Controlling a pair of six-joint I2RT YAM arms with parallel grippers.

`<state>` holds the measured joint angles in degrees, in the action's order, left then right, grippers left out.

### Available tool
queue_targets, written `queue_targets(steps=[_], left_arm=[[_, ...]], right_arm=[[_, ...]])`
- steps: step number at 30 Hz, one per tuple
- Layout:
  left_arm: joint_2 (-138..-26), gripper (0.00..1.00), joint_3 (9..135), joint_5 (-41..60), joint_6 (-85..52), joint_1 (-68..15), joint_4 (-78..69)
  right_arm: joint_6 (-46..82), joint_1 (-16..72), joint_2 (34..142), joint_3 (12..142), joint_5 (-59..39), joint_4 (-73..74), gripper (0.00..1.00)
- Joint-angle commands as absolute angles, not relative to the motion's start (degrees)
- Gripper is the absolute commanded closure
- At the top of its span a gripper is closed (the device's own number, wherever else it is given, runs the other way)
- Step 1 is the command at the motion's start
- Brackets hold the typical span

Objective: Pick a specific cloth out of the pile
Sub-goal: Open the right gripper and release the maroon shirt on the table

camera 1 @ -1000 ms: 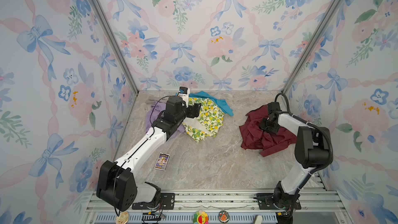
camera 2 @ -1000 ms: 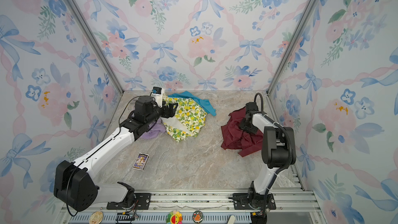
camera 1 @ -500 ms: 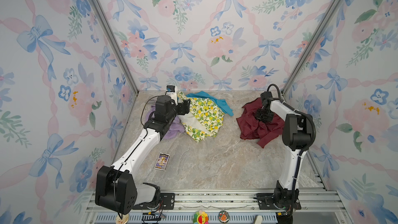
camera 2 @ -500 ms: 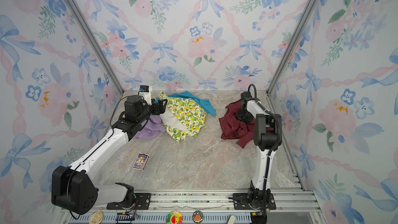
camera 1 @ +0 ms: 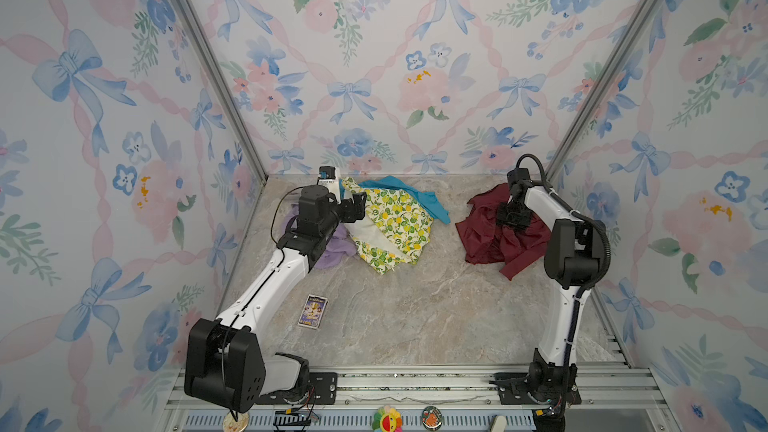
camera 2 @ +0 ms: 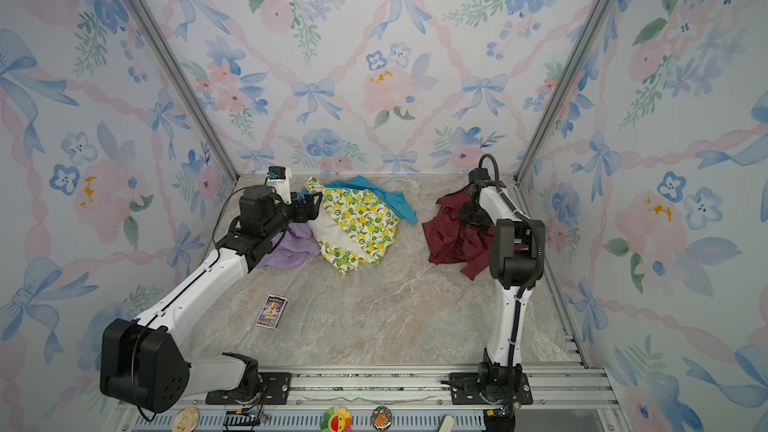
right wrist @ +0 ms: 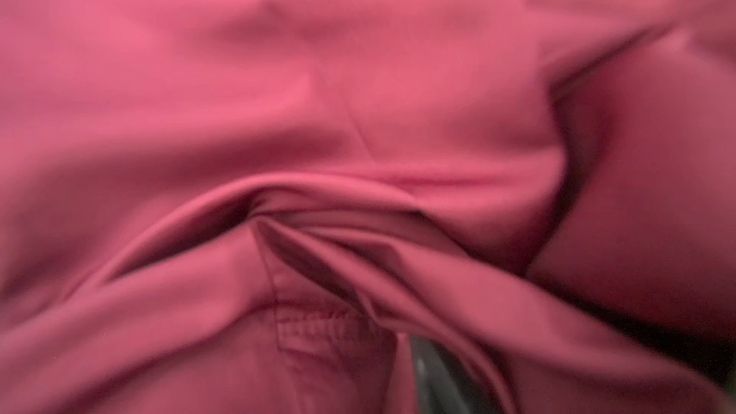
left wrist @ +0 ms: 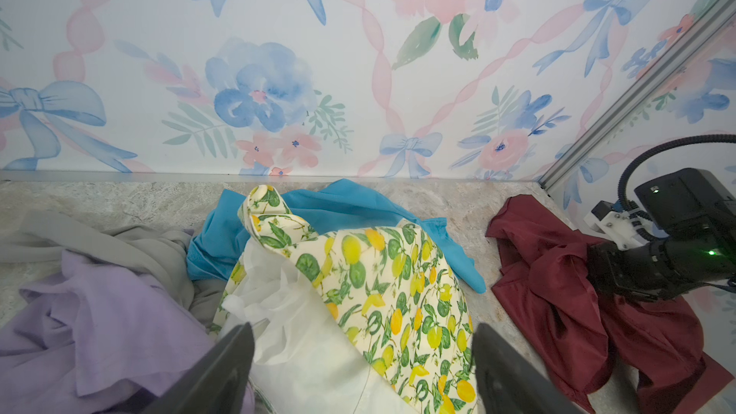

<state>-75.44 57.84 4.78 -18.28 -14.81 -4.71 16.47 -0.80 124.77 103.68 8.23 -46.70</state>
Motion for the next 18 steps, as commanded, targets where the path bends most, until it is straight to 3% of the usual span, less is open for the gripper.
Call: queue_targets(steps=[1,14,18], left_arm=[[-76.04,0.12,56.70,4.61,-18.50,-15.25,-6.18],[-73.78,0.12,54.51,-1.77,-14.82,-19.62,-7.36],[-72.59,0.06,53.06,-5.57,-14.50,-21.40,-8.49]], right_arm=[[15.37,-0.87,118.08,102.74,7.80,-45.70,0.44],[14.60,1.91,104.24,101.21,10.45,-47.20,0.23],[13.03,4.63,97.89,99.94,11.99,-46.56,0.06]])
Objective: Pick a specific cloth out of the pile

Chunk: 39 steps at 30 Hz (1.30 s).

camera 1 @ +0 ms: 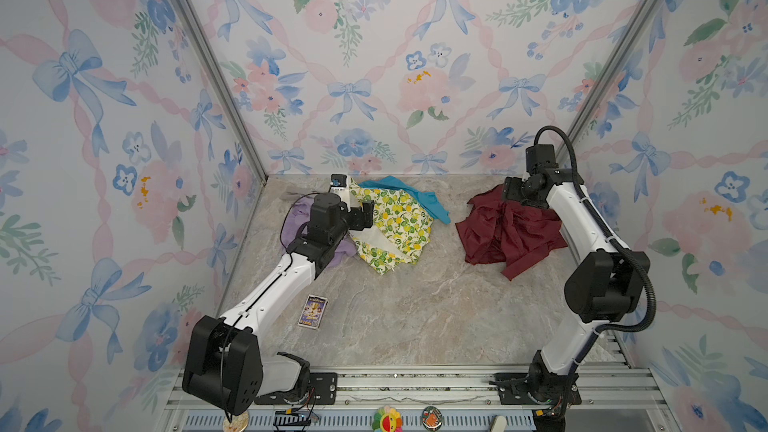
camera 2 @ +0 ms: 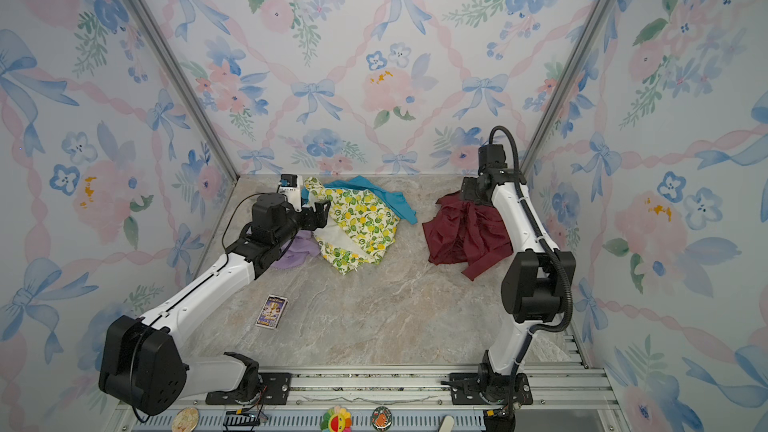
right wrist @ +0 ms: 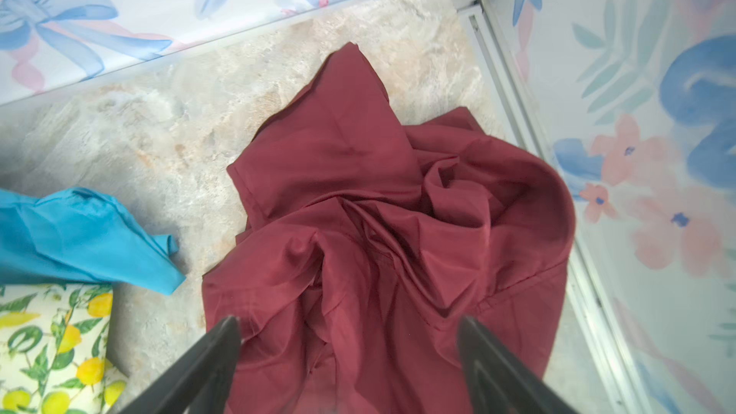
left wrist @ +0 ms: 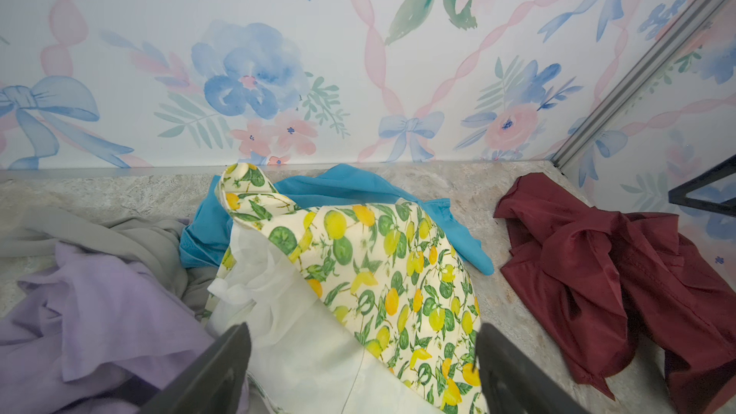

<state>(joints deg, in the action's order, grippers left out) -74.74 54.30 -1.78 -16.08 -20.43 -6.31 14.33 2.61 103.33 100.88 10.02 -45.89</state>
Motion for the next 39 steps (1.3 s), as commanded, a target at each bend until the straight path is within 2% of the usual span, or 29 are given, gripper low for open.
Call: queue_targets(steps=[1,10,14,20,24,29,39], left_arm=[[-72.09,0.02,52.79,-6.72,-14.50,-21.75,-8.83],[-67.38,0.02,43.50,-22.88,-15.82,-22.90,-19.34],[-65.35,0.02,37.73,-26.70,-19.48,-18.85,-21.84],[-62.95,0.02,32.80,-31.41,-23.36,-11.35,-21.94],[-60.83,0.02,28.38,-30.90,-26.51,-5.92,-24.55],[-60.07,0.02,19.73,-31.09,-22.51,-5.36,-38.29],[-64.30,0.02,14.77,-15.16,-11.82,-4.97,-53.64]], right_arm=[[12.57,5.53,95.55,98.69,12.48,-45.70,0.03],[8.79,13.68,67.12,73.18,17.30,-24.55,0.03],[5.28,16.61,57.06,59.83,19.81,-12.38,0.03],[2.41,17.75,48.01,43.60,22.36,2.73,0.03],[0.17,17.73,44.65,35.07,23.27,12.20,0.03],[-2.29,17.68,43.39,26.38,23.63,23.05,0.03],[-3.21,14.53,48.63,18.70,19.63,34.81,0.03]])
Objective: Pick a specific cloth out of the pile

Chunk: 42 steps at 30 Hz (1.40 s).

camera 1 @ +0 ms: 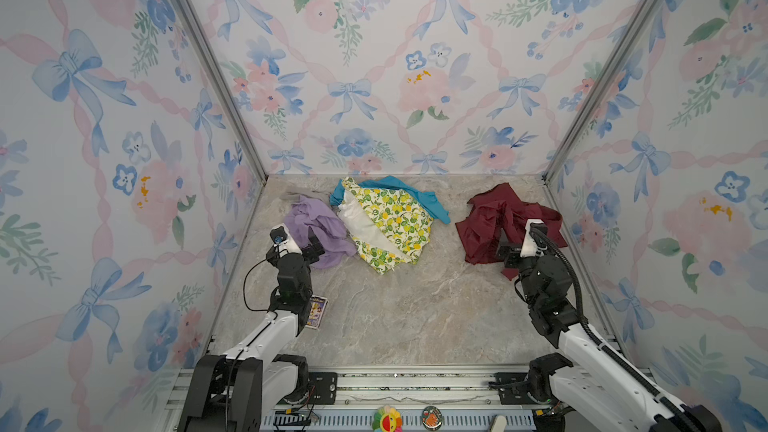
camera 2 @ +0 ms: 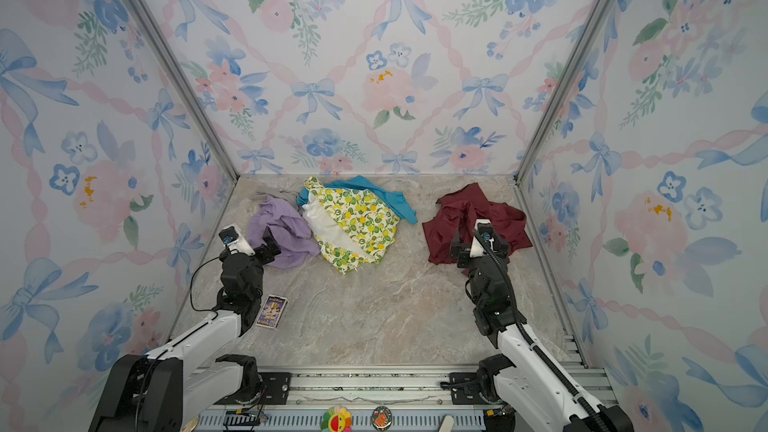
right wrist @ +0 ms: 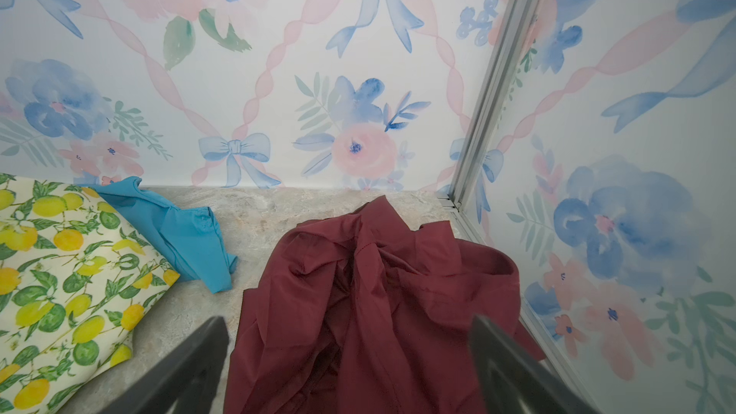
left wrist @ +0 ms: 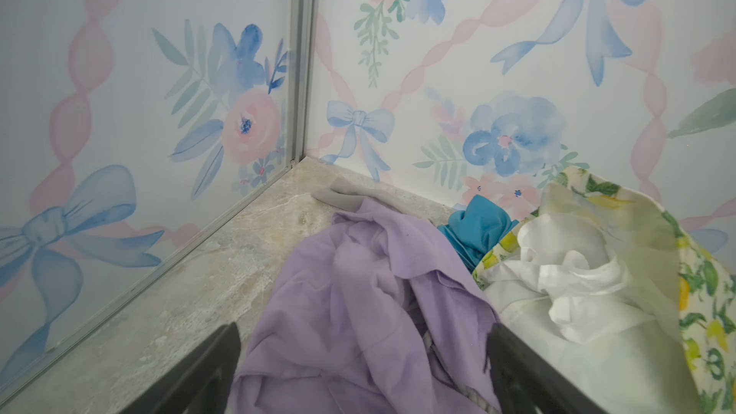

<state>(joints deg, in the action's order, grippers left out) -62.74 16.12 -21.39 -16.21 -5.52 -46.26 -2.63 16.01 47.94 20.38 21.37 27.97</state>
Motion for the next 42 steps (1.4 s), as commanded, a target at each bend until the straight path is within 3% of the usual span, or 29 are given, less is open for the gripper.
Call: queue_targets(steps=[1,13,28,31,33,36,40,42], left_arm=[[-65.55,0.02,14.59,-13.83,-11.27,-4.79,-54.82],[-80.95,0.05,13.11,-6.75,-9.04,-0.73,-65.26],[-83.43,0.02,11.98,-3.92,-7.82,-0.28,-69.62],[-88.68,0.02,6.98,-5.36,-5.11,-2.85,-84.67],[-88.28,0.02,7.84,-7.02,-5.45,-2.93,-81.42],[-89.07,0.02,9.67,-6.87,-5.42,-2.95,-79.61],[-89.24,0.02,10.20,-8.82,-4.62,-4.00,-78.97],[-89.25,0.02,10.23,-9.11,-4.62,-4.18,-78.85]], right_arm=[[-3.15,13.78,49.01,17.98,18.85,35.76,0.03],[-0.24,3.67,56.61,12.89,13.10,44.10,0.03],[1.62,2.33,86.35,10.47,9.70,72.36,0.03],[1.16,2.58,89.61,10.30,9.25,76.15,0.03],[0.75,2.90,91.39,10.48,9.10,78.02,0.03],[0.83,2.81,89.89,12.64,8.88,72.21,0.03],[0.36,3.08,87.78,23.37,8.07,48.52,0.03],[0.61,2.71,89.09,22.32,7.44,52.76,0.03]])
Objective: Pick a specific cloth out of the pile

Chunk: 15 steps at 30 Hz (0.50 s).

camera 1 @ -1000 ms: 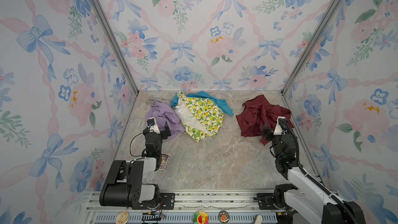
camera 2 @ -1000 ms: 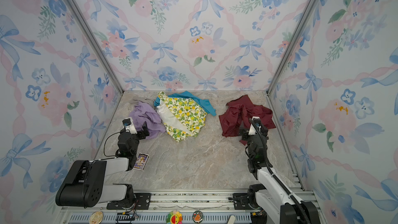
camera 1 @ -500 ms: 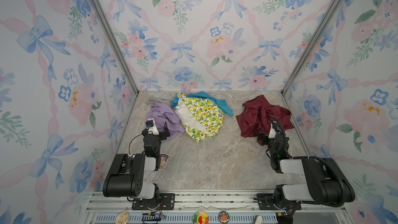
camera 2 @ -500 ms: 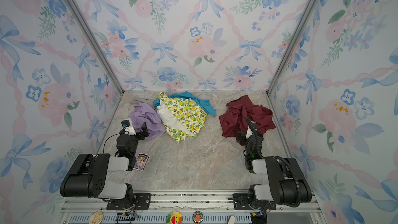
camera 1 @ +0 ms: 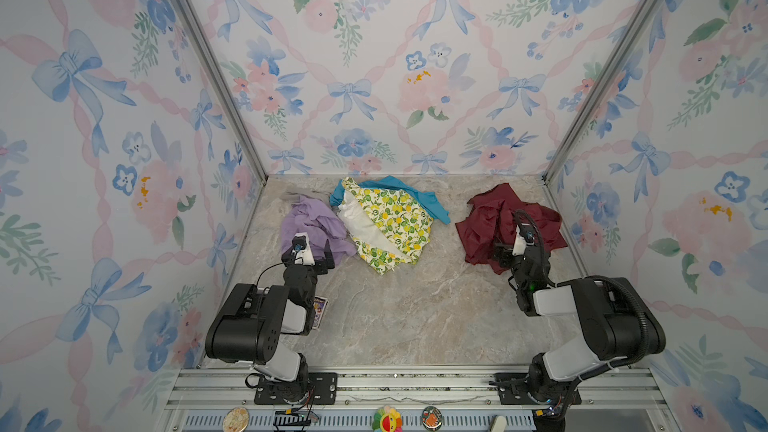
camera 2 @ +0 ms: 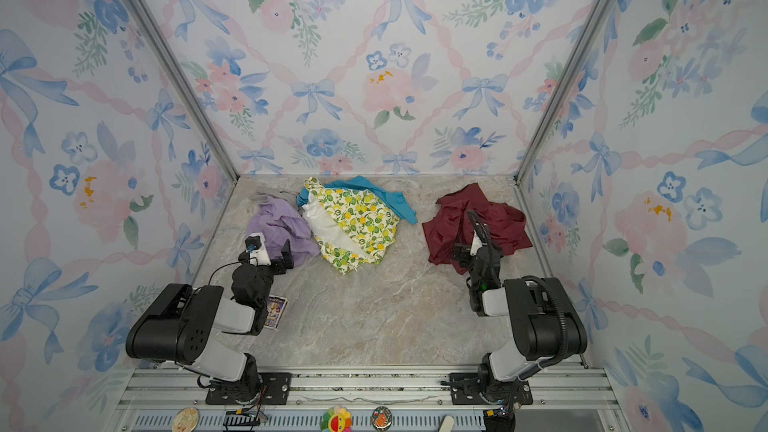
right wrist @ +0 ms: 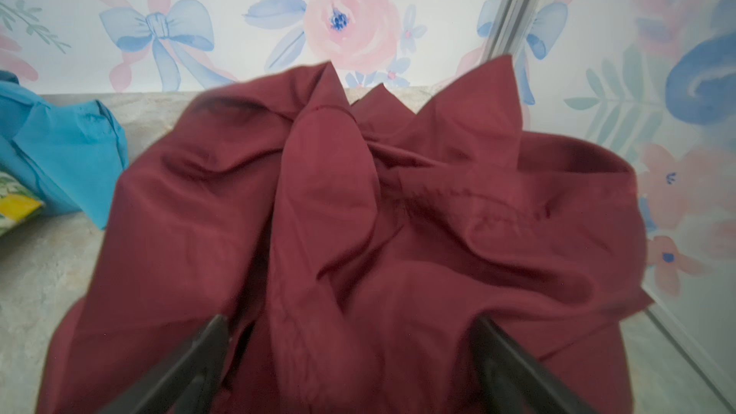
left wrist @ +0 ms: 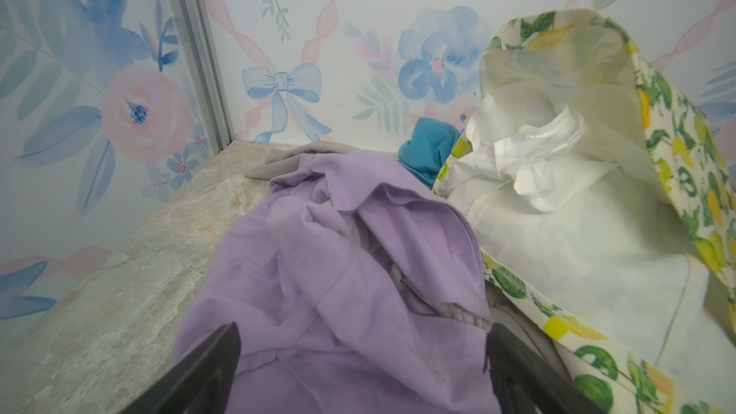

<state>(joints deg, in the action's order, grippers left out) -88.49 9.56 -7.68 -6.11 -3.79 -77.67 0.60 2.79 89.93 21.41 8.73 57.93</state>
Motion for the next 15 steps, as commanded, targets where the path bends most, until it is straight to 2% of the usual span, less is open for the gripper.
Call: queue_targets(steps=[1,15], left_arm=[[-89.28,0.02,10.21,-9.17,-4.65,-4.21,-78.86],[-89.12,0.02,10.29,-11.34,-3.60,-5.58,-78.69]], right_arm=[[0.53,2.86,89.04,22.23,7.71,52.97,0.03],[-0.03,3.67,88.68,22.48,8.85,51.86,0.03]])
